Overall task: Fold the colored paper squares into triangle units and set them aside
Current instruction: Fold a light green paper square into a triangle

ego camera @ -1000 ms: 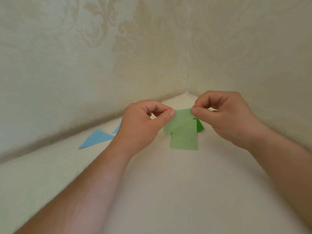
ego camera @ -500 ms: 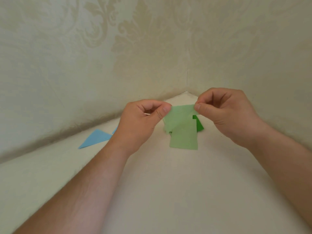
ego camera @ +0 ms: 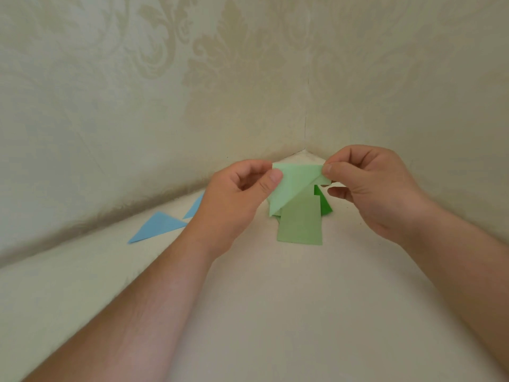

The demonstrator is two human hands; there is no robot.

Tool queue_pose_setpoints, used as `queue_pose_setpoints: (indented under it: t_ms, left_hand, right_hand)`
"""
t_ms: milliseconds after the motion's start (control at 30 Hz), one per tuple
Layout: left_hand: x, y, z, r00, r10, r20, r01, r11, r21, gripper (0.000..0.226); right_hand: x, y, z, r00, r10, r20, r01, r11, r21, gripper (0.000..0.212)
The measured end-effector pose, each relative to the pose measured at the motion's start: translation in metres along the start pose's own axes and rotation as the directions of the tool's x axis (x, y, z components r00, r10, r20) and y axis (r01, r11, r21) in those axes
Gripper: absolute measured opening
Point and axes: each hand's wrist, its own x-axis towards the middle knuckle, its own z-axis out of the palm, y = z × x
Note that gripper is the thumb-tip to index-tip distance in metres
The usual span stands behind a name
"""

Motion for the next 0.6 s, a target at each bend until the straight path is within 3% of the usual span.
queue_pose_setpoints:
  t_ms: [133, 200, 267, 367, 600]
  left_hand:
    - [0.0029, -0.0063, -0.0004, 1.000, 0.006, 0.009, -0.006, 1.000, -0.003, 0.012]
    - [0.0050, -0.0098, -0.0027, 0.999, 0.034, 0.010, -0.034, 0.999, 0.026, 0.013]
    - [0.0054, -0.0107, -0.0032, 0.998, 0.053, 0.034, -0.054, 0.998, 0.044, 0.020]
    - [0.0022, -0.0091, -0.0017, 0.991, 0.062, 0.121, -0.069, 0.996, 0.054, 0.030]
    - [0.0001, -0.0086, 0.0002, 0.971, 0.084, 0.222, -0.095, 0.995, 0.038, 0.031]
  right_hand:
    - [-0.0011, -0.0018, -0.0013, 0.999, 0.022, 0.037, -0.022, 0.999, 0.024, 0.027]
    - [-0.0030, -0.0039, -0.0028, 0.986, 0.078, 0.144, -0.091, 0.992, 0.085, 0.014]
    - [-0.0046, -0.0045, -0.0038, 0.958, 0.139, 0.251, -0.172, 0.978, 0.114, 0.016]
    - [-0.0075, -0.0023, -0.0009, 0.930, 0.145, 0.338, -0.165, 0.986, 0.031, 0.009]
    - [-0.0087, 0.0050, 0.0021, 0.878, 0.179, 0.445, -0.224, 0.973, 0.051, 0.024]
